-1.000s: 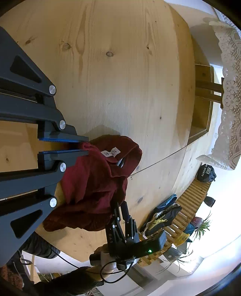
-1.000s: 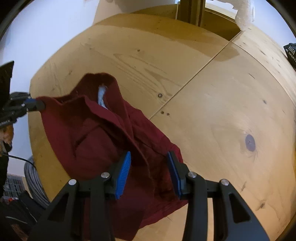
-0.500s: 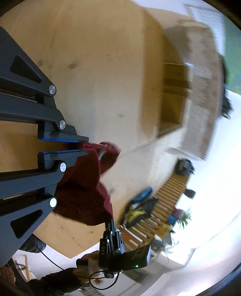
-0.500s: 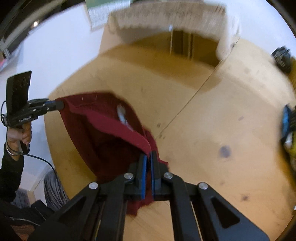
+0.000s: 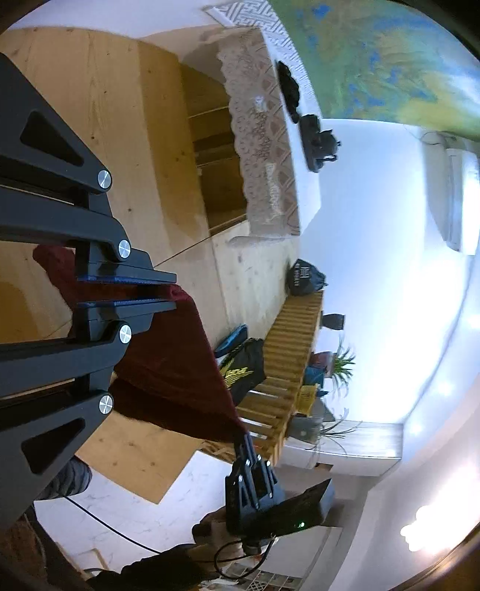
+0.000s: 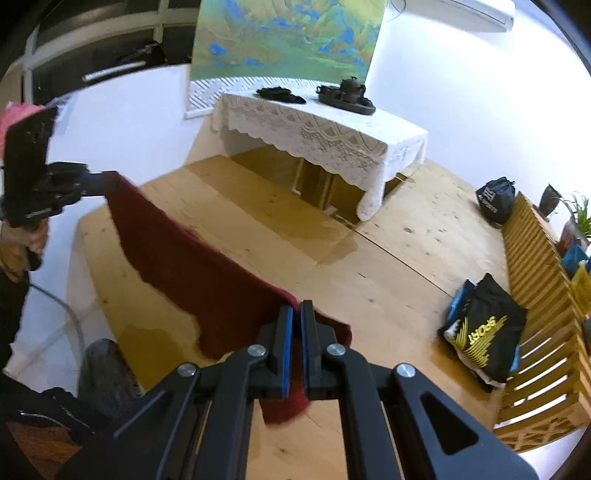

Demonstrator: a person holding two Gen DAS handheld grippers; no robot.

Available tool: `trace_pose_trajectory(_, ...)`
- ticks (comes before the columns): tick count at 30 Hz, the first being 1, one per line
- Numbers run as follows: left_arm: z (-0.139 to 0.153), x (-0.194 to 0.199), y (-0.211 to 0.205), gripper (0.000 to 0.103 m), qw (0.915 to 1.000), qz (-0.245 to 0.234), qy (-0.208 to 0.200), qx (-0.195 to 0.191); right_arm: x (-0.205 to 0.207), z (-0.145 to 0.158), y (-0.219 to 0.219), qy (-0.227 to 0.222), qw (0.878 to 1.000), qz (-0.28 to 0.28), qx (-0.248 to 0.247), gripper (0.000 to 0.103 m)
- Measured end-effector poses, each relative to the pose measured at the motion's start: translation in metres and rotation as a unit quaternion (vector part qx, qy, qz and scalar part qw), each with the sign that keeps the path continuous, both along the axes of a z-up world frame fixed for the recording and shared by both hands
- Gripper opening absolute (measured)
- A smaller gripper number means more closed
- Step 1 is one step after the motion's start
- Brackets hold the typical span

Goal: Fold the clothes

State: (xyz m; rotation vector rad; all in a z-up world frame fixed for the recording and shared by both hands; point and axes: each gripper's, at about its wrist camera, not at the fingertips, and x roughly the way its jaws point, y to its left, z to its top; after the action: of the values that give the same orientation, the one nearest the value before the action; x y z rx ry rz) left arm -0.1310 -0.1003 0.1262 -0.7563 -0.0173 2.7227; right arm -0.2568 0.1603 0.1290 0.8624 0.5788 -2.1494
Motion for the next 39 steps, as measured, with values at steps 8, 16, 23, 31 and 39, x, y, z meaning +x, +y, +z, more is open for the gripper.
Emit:
trace_pose_trajectory(8,-0.154,-0.083,-0.094,0.005,0.9707,0.124,-0.206,0.006,-0.087,-0.130,-0.019,-0.167,0.985,-0.044,-0.024,0.050)
trace_pose_trajectory(16,-0.219,-0.096,-0.120,0.006,0.9548,0.135,-0.265,0.013,-0.118,-0.249,0.003,-0.284,0.951,-0.122,-0.025,0.050)
trace_pose_trajectory(23,-0.217,-0.103,-0.111,0.006,0.9613,0.108,-0.253,0.006,-0.120,-0.270,-0.002,-0.346,0.925,-0.149,-0.045,0.050)
trace_pose_trajectory(31,-0.217,-0.096,-0.111,0.006,0.9634,0.105,-0.246,0.017,-0.116,-0.269,-0.005,-0.340,0.925,-0.164,-0.041,0.050)
trace_pose_trajectory(39,-0.221,-0.090,-0.123,0.006,0.9646,0.121,-0.229,0.052,-0.107,-0.269,-0.008,-0.332,0.929,-0.136,-0.087,0.011)
